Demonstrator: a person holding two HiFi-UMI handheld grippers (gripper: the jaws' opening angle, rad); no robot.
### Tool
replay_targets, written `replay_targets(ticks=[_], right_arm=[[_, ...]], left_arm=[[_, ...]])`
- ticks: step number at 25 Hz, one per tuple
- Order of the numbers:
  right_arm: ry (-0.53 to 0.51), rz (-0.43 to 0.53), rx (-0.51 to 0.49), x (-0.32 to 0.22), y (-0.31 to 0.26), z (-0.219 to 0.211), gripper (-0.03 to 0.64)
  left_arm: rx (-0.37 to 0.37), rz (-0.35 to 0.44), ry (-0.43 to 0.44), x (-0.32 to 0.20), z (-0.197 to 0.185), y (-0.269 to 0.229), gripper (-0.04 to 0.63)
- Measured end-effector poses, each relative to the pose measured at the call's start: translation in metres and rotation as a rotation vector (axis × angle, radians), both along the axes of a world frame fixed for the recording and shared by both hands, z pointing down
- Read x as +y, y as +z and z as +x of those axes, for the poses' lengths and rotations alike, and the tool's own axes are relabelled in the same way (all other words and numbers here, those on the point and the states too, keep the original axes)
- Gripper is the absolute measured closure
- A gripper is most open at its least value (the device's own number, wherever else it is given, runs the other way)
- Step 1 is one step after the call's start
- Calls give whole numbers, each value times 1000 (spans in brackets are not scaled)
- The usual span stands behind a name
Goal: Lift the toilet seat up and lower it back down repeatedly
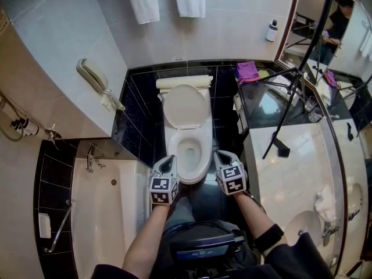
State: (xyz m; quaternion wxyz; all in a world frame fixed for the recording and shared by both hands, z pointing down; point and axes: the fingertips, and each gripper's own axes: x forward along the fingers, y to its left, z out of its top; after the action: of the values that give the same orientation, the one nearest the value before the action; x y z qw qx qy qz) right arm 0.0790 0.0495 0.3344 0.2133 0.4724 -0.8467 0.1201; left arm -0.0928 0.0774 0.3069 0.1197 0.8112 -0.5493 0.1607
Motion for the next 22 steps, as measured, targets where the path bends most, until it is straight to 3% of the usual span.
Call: replay_targets(ticks=[7,9,14,22], right_arm=[[35,-71,-11,-14,45,11,595],[51,-116,-25,-21,70,13,551],[84,-267,-83,-24,152,13,474],[183,-432,-165,-51,292,19,445]], left_arm=[[-24,17,52,-12,9,20,604],[-48,10,77,-18,11,32,604],[-60,-42,105,-34,6,91,604],[-59,-94,155,-68,18,199,604]])
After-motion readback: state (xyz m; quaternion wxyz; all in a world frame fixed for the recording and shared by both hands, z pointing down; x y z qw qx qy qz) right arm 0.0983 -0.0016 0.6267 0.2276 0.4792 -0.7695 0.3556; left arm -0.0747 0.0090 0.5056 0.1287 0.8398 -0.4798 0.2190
